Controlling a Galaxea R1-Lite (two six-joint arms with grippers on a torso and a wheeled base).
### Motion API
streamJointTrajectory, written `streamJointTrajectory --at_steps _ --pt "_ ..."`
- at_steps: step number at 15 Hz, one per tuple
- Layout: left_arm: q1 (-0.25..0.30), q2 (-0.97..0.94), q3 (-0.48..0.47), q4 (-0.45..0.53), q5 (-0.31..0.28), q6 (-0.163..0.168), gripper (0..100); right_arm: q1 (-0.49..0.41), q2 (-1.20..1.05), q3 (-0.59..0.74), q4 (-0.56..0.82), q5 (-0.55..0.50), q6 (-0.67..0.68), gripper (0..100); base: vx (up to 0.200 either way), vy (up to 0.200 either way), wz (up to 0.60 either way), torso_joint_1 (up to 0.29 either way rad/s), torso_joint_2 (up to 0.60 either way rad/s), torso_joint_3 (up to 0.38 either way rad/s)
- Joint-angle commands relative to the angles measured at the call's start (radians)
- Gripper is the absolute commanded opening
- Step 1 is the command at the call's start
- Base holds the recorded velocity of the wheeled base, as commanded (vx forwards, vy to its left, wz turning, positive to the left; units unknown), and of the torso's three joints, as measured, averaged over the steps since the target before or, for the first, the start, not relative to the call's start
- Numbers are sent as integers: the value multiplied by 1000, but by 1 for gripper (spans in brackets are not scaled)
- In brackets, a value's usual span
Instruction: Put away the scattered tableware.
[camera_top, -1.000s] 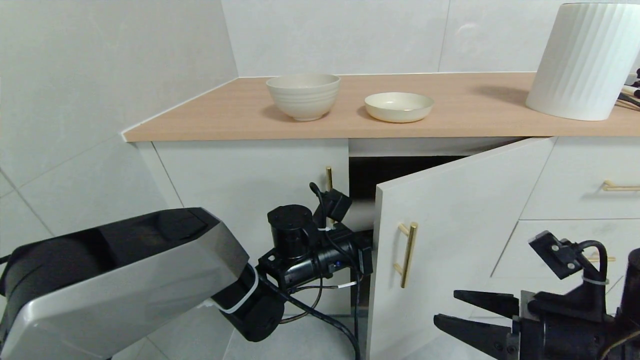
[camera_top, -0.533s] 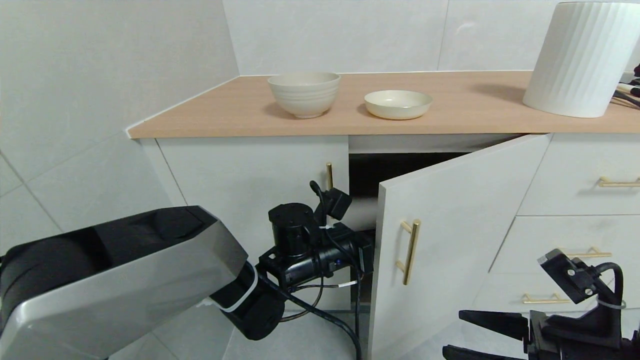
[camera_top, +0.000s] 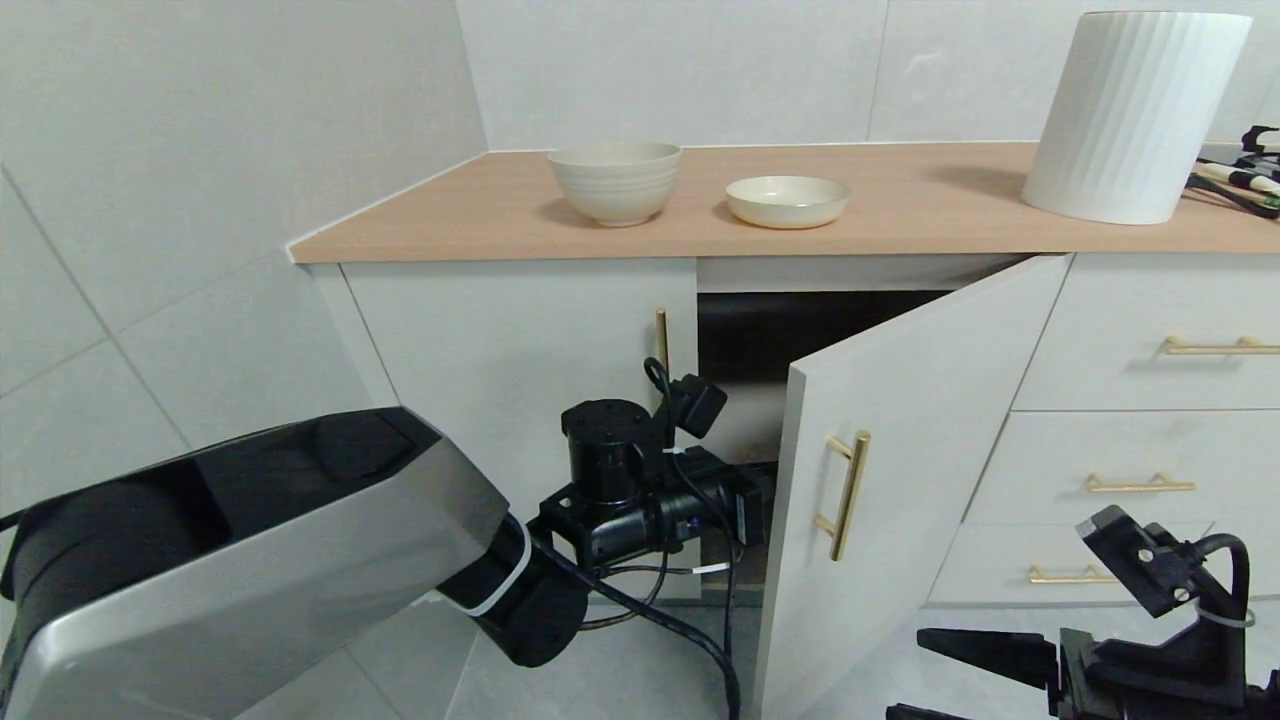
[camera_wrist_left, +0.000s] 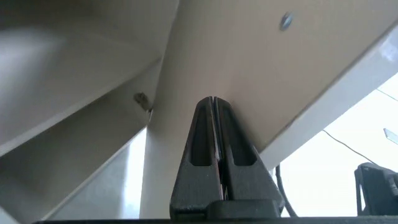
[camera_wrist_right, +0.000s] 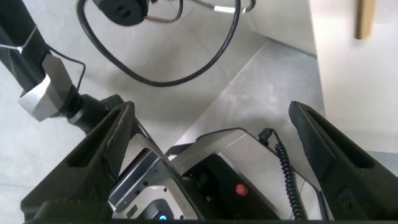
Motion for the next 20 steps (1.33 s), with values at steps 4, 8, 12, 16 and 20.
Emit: streamJointTrajectory --at_steps 4,8,12,16,20 --pt "-1 13 -98 92 0 1 0 0 3 1 0 0 0 100 -100 0 0 19 2 1" --pt "-1 21 -169 184 0 1 0 23 1 4 -2 -1 0 100 0 0 0 0 0 0" --pt "-36 21 -208 200 0 1 0 43 -33 3 0 -1 0 100 0 0 0 0 0 0" --pt "-236 -98 -139 243 0 58 0 128 -149 16 6 6 0 100 0 0 0 0 0 0" --pt "-184 -182 -8 212 8 73 0 180 -255 -22 161 3 0 100 0 0 0 0 0 0"
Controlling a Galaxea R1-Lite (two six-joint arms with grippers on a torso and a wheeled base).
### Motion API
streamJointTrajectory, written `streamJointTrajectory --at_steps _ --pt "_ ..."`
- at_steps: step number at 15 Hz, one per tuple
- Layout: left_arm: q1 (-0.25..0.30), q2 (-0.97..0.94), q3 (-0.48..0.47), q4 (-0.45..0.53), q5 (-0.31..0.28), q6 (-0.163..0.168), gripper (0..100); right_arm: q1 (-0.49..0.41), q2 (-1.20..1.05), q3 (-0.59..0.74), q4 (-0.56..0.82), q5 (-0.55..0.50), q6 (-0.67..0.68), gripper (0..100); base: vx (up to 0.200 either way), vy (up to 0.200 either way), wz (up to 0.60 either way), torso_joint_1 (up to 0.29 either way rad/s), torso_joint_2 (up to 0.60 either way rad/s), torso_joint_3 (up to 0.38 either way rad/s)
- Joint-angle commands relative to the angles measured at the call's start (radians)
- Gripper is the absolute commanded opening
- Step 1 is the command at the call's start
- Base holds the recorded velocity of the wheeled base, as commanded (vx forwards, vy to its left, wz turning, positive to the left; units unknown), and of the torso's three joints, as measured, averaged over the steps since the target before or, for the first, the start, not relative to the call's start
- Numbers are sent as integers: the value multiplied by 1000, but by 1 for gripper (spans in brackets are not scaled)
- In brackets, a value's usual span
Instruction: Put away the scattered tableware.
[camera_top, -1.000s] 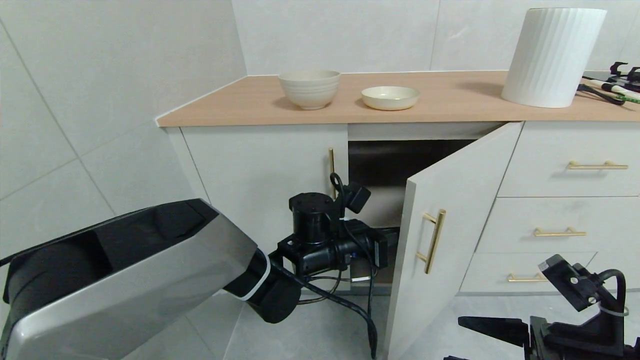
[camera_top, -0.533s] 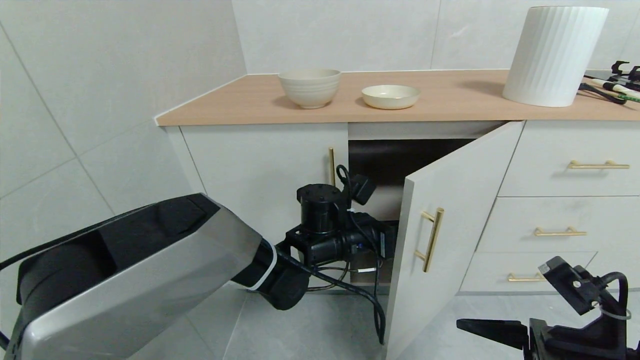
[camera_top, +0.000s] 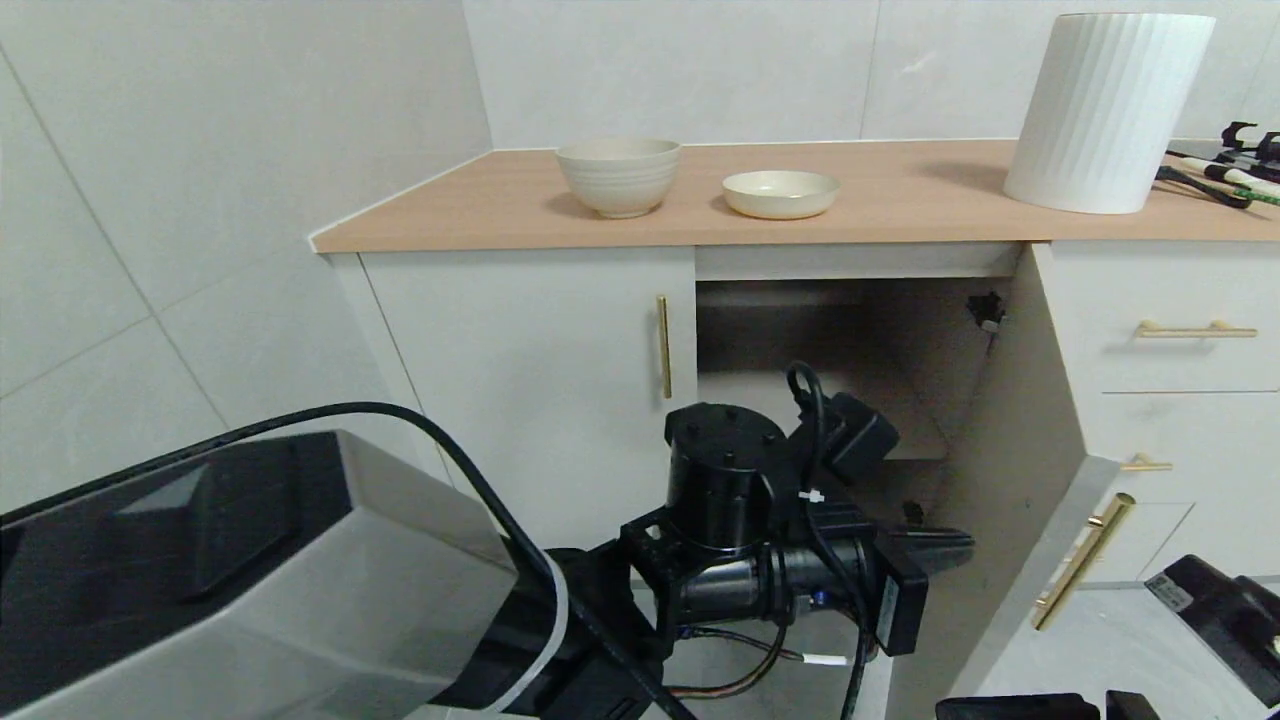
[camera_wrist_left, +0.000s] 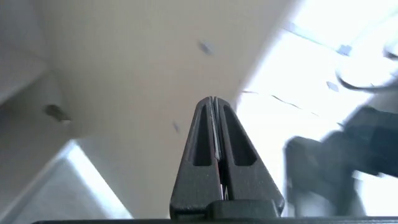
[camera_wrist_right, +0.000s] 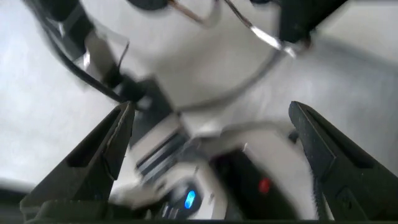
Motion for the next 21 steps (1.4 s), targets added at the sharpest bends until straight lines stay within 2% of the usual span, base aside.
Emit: streamJointTrajectory --at_steps 1,3,4,5,9,10,11,12,13,15,17,18,19,21 --pt "90 -58 93 -52 12 -1 0 15 -54 -12 6 -2 0 100 0 0 0 0 0 0" --pt "198 -82 205 -154 36 -2 0 2 -54 -28 9 -3 -2 100 0 0 0 0 0 0" --pt "213 -88 223 -170 39 -2 0 -4 -51 -31 9 -3 -2 100 0 0 0 0 0 0" --pt "287 -132 314 -228 42 -2 0 -21 -24 -54 11 -3 0 100 0 0 0 0 0 0" --pt "482 -351 492 -245 46 -4 0 -25 18 -97 11 -3 -3 100 0 0 0 0 0 0" --pt "509 -390 513 -237 46 -4 0 -25 36 -120 11 -5 -9 100 0 0 0 0 0 0" --pt "558 -473 545 -187 46 -4 0 -60 113 -190 9 -8 -22 100 0 0 0 0 0 0" --pt "577 -516 553 -147 46 -4 0 -94 159 -230 5 -16 -37 100 0 0 0 0 0 0" --pt "609 -629 556 -16 46 -4 0 -129 274 -339 -8 -69 -100 100 0 0 0 0 0 0" --pt "675 -773 489 229 47 -4 0 -163 420 -469 -32 -253 -155 100 0 0 0 0 0 0" --pt "727 -870 392 447 42 -7 0 -165 459 -537 -23 -325 -163 100 0 0 0 0 0 0" --pt "733 -895 369 511 41 -7 0 -166 452 -574 5 -327 -164 100 0 0 0 0 0 0" --pt "733 -916 351 570 39 -5 0 -174 440 -626 92 -333 -167 100 0 0 0 0 0 0" --pt "733 -937 349 637 41 -5 0 -211 401 -793 423 -341 -229 100 0 0 0 0 0 0"
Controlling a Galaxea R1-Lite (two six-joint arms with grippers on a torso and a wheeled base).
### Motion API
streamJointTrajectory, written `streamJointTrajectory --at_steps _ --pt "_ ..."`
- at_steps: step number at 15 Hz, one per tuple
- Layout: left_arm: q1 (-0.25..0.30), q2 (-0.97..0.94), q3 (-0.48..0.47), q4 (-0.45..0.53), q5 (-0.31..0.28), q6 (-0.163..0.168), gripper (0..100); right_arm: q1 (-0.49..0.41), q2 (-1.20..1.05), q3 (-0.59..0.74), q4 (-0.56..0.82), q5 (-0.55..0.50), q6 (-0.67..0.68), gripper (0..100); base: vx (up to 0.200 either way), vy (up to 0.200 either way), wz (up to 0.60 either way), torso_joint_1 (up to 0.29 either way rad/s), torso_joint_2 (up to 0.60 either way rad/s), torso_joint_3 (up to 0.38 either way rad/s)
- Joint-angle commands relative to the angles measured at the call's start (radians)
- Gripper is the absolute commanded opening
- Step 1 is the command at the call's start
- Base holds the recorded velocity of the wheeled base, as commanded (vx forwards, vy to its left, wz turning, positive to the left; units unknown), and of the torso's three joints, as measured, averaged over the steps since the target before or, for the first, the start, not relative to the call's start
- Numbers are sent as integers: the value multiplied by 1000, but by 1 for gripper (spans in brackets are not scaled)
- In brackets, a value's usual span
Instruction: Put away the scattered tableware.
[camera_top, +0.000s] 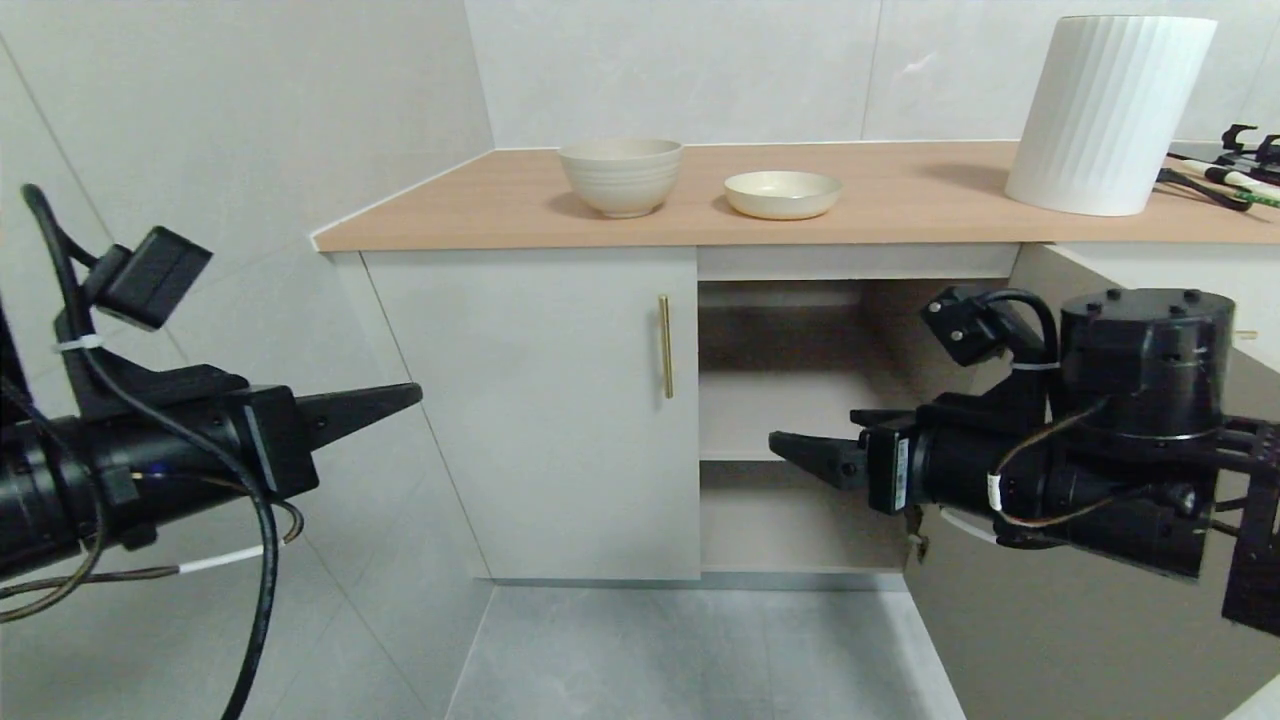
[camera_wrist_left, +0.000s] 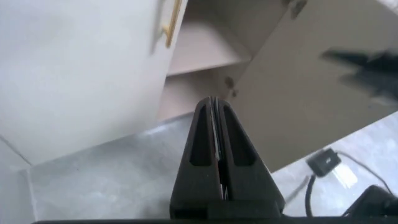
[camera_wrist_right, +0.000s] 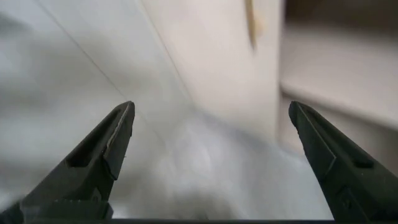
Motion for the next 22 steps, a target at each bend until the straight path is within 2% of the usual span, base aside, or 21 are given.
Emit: streamJointTrajectory --at_steps 1,2,3,7,15,22 --pt "6 -66 -9 5 -2 0 0 -48 -24 -181 233 -6 -71 100 0 0 0 0 0 0" --pt "6 -66 -11 5 0 0 0 -48 -28 -192 250 -7 -76 100 0 0 0 0 0 0" --pt "6 -64 -12 5 -2 0 100 -60 -42 -192 257 -7 -68 100 0 0 0 0 0 0" --pt "8 -40 -27 -20 0 -2 100 -60 -144 -154 263 -21 -65 100 0 0 0 0 0 0" --pt "9 -52 -34 -37 9 -2 100 -57 -213 -212 398 -24 -7 100 0 0 0 0 0 0" --pt "9 -52 -35 -37 27 -3 100 -56 -209 -212 400 -4 -4 100 29 0 0 0 1 0"
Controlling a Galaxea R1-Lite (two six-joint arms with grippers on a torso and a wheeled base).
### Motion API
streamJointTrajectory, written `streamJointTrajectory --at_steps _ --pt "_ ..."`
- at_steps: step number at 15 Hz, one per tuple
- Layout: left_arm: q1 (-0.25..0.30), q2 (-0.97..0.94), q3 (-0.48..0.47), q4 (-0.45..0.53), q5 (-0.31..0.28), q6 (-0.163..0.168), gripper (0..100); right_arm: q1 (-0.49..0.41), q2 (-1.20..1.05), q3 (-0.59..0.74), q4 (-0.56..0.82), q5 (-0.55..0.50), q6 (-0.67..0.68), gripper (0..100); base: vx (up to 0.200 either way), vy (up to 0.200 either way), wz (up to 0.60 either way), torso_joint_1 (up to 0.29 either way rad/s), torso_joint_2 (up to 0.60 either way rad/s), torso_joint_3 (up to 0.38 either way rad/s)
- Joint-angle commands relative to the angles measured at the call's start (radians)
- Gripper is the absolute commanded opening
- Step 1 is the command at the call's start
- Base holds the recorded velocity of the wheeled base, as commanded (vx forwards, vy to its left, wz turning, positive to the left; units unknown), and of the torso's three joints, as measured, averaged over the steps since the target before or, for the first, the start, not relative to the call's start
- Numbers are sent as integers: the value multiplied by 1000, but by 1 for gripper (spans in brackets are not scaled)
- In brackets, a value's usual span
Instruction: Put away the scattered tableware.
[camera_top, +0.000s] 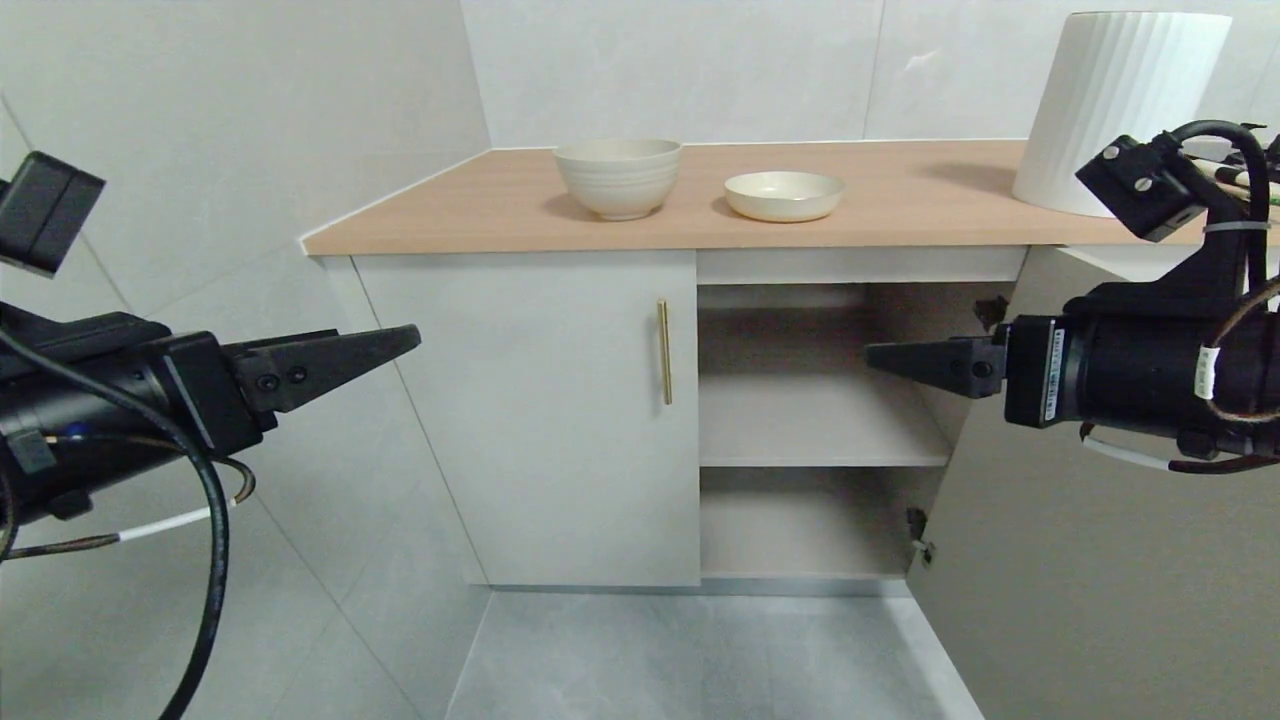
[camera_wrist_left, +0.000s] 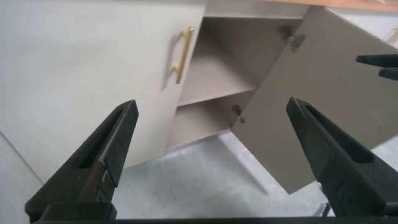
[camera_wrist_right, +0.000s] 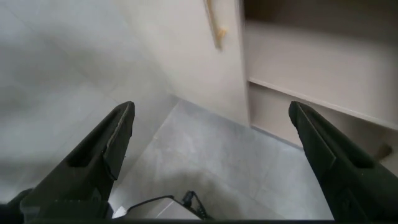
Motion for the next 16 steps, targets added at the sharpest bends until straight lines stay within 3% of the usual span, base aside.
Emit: streamJointTrajectory --at_steps 1,5,16 --pt "6 3 -2 0 0 -1 100 0 -3 -2 -1 0 0 100 0 0 0 0 0 0" --pt "7 5 -4 6 -2 1 100 0 -4 -1 -1 -3 2 100 0 0 0 0 0 0" --pt "7 22 -6 6 -2 1 100 2 -15 -10 17 2 40 100 200 0 0 3 1 4"
